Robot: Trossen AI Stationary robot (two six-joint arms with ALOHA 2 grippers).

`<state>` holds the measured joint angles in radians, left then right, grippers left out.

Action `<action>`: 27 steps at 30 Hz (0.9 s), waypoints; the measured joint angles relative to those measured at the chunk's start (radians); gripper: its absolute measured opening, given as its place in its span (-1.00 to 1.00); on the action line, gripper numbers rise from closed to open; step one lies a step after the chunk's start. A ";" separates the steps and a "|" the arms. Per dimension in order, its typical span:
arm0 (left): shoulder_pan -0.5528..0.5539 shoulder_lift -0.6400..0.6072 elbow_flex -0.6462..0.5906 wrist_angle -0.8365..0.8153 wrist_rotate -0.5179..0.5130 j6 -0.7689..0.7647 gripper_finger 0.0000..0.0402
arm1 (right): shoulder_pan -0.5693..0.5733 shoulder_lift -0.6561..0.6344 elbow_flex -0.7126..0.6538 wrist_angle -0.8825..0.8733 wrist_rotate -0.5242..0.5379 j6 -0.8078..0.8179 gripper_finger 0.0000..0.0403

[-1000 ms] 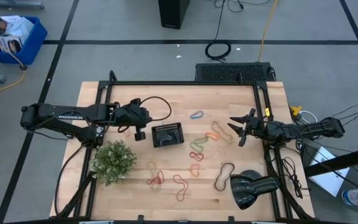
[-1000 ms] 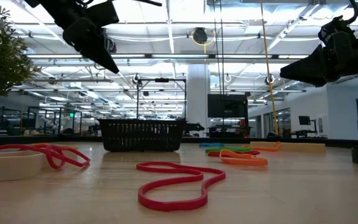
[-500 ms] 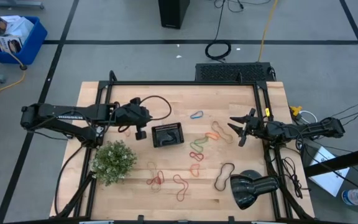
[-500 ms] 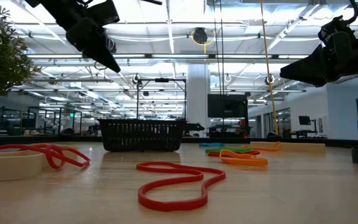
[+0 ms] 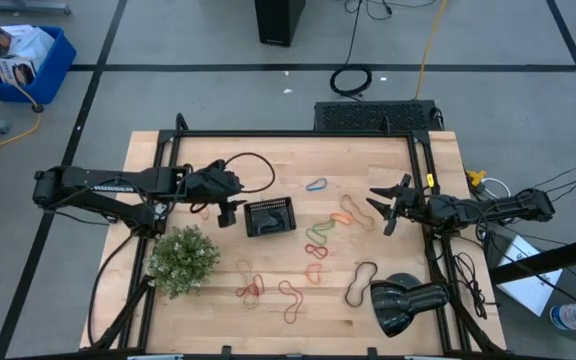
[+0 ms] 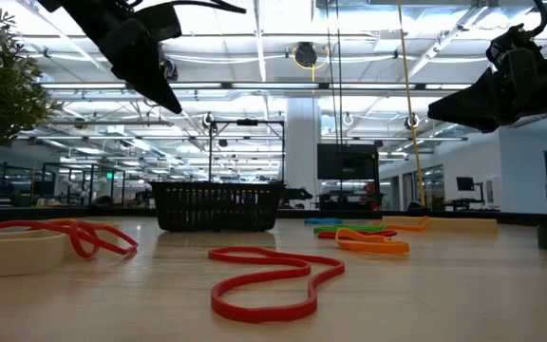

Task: Pick and place rubber bands into bin
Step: Put the top left orange rubber band into the black bin

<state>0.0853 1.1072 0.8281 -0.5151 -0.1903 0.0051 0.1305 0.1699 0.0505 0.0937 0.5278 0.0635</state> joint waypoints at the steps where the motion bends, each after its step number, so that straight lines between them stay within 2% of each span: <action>1: 0.000 0.000 0.000 -0.002 0.001 0.000 0.05 | 0.000 0.000 0.000 0.000 0.000 0.000 -0.30; 5: 0.019 0.000 0.000 -0.071 -0.046 -0.059 0.07 | 0.000 0.000 0.000 0.000 0.000 0.000 -0.30; 10: 0.111 0.001 0.000 -0.220 -0.143 -0.190 -0.01 | 0.000 0.000 0.000 0.000 0.000 0.002 -0.30; 11: 0.136 0.001 0.000 -0.244 -0.134 -0.200 -0.03 | 0.000 0.000 0.000 0.000 0.000 0.002 -0.30; 16: 0.255 0.004 0.000 -0.311 0.048 -0.173 -0.16 | 0.000 0.000 0.000 0.000 0.000 0.003 -0.30; 22: 0.304 0.039 0.000 -0.348 0.060 -0.006 -0.26 | 0.000 0.000 0.000 0.000 0.000 0.003 -0.30; 27: 0.309 0.066 0.000 -0.494 0.055 0.064 -0.31 | 0.000 0.003 0.000 0.000 -0.002 0.011 -0.30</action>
<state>0.3944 1.1729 0.8280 -1.0088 -0.1355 0.0690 0.1306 0.1730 0.0505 0.0940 0.5259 0.0742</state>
